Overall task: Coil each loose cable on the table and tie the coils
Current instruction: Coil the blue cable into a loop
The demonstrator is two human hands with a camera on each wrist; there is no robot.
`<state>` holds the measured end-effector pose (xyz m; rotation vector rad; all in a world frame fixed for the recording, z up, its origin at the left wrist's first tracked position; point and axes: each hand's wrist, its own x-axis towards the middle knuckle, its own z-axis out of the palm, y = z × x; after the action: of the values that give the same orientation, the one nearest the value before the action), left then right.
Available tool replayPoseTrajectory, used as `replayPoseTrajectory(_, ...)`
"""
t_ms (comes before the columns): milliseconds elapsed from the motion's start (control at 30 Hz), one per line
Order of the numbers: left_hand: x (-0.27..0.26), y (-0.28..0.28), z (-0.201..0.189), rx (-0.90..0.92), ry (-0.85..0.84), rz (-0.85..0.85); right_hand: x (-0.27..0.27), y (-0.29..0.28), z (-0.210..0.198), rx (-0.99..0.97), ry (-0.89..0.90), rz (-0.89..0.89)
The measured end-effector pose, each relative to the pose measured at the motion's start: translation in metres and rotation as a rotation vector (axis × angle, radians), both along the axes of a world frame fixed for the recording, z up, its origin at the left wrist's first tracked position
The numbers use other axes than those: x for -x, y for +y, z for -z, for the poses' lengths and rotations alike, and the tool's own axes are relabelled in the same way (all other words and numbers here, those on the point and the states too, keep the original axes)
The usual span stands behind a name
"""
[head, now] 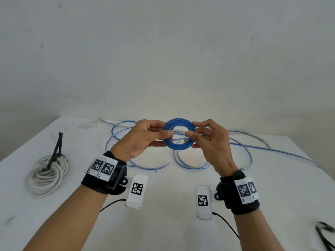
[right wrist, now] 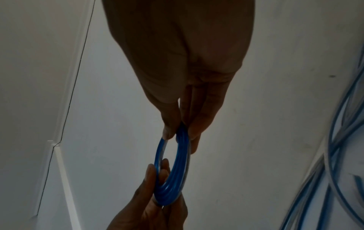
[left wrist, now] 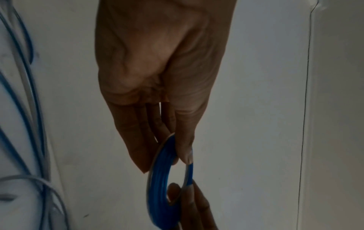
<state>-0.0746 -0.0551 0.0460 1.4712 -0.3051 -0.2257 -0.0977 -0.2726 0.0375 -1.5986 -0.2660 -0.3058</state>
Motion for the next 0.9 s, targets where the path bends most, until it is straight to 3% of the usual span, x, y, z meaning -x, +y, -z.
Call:
replayPoseTrajectory(133,0.016,-0.019,-0.014,-0.095,-0.006,0.117,0.025,-0.018,-0.005,0.024,0.008,0.028)
replayPoseTrajectory(300,0.029,-0.059,-0.032,-0.143,0.204,0.204,0.051,-0.037,-0.004,0.135,0.023,0.03)
replayPoseTrajectory(467,0.047,-0.095,-0.036,-0.327,0.225,0.321,0.08,-0.058,-0.004,0.188,0.004,0.097)
replayPoseTrajectory(600,0.057,-0.114,-0.044,-0.374,0.193,0.377,0.096,-0.075,-0.008,0.215,-0.021,0.15)
replayPoseTrajectory(800,0.062,-0.139,-0.037,-0.257,0.02,0.514,0.111,-0.112,-0.014,0.19,-0.011,0.233)
replayPoseTrajectory(900,0.064,-0.149,-0.029,-0.218,-0.061,0.48,0.119,-0.125,-0.016,0.192,-0.011,0.281)
